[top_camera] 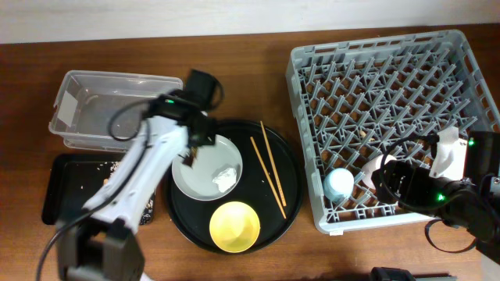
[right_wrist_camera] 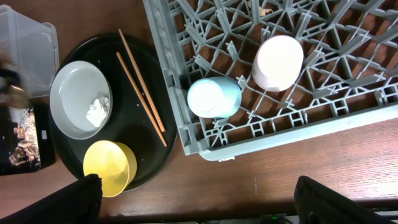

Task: Sort waste into correct bins and load items into the dishwasher rack
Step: 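Pick the gold wrapper off the plate with the left gripper, then drop the gold wrapper into the clear bin and return to plate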

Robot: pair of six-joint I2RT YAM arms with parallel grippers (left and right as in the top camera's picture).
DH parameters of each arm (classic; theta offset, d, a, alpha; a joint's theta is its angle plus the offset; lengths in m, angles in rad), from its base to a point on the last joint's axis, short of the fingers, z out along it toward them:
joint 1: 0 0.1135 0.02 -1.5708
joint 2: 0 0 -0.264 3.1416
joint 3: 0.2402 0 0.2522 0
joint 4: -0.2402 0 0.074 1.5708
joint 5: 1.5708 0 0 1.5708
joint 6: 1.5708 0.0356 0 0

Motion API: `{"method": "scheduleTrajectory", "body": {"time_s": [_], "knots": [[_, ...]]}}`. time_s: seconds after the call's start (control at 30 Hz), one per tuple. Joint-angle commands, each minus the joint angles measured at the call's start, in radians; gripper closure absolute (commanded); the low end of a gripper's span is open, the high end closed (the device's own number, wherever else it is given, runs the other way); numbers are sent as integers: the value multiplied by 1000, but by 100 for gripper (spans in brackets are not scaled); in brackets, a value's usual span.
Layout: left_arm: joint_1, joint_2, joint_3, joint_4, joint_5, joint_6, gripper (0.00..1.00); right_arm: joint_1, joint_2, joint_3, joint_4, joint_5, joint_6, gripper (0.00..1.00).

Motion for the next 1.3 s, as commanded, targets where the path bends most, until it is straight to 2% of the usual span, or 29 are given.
{"method": "scheduleTrajectory", "body": {"time_s": [0.0,0.07,0.17,0.27,0.33,0.37,0.4,0.5,0.6,0.67,0.73,0.83,0.9,0.97,1.07,1.27], "knots": [[152,-5,9,66,-58,-46,100,-5,-1,5,1,-5,-7,1],[222,19,9,114,-27,-102,100,-5,-1,5,1,-5,-7,1],[304,63,9,193,58,-221,88,-5,-1,5,1,-5,-7,1],[344,95,9,311,253,-241,55,-5,-1,5,1,-5,-7,1],[354,97,9,363,346,-239,44,-5,-1,5,0,-5,-7,1],[355,93,18,356,352,-239,34,-5,-1,5,0,-5,-7,1],[354,91,26,341,353,-239,32,-5,-1,5,-1,-5,-7,1],[335,68,81,166,370,-212,33,-5,-1,5,-5,-5,-8,1],[269,35,90,16,401,-72,42,-5,-1,5,-5,-5,-8,1],[174,27,90,-94,374,19,46,-5,-1,5,-5,-5,-8,1],[67,29,74,-153,291,28,47,-5,-1,5,-5,-5,-7,1],[-123,31,-7,-132,157,27,46,-5,-1,5,-5,-5,-8,1],[-212,33,-66,-92,98,26,39,-5,-1,5,-7,-5,-8,1],[-269,33,-124,-51,55,-32,35,-5,-1,5,-7,-5,-8,1],[-275,33,-179,4,42,-105,35,-5,-1,5,-7,-5,-8,1],[-262,33,-340,194,43,-121,35,-5,-1,5,-7,-5,-8,1]]}}
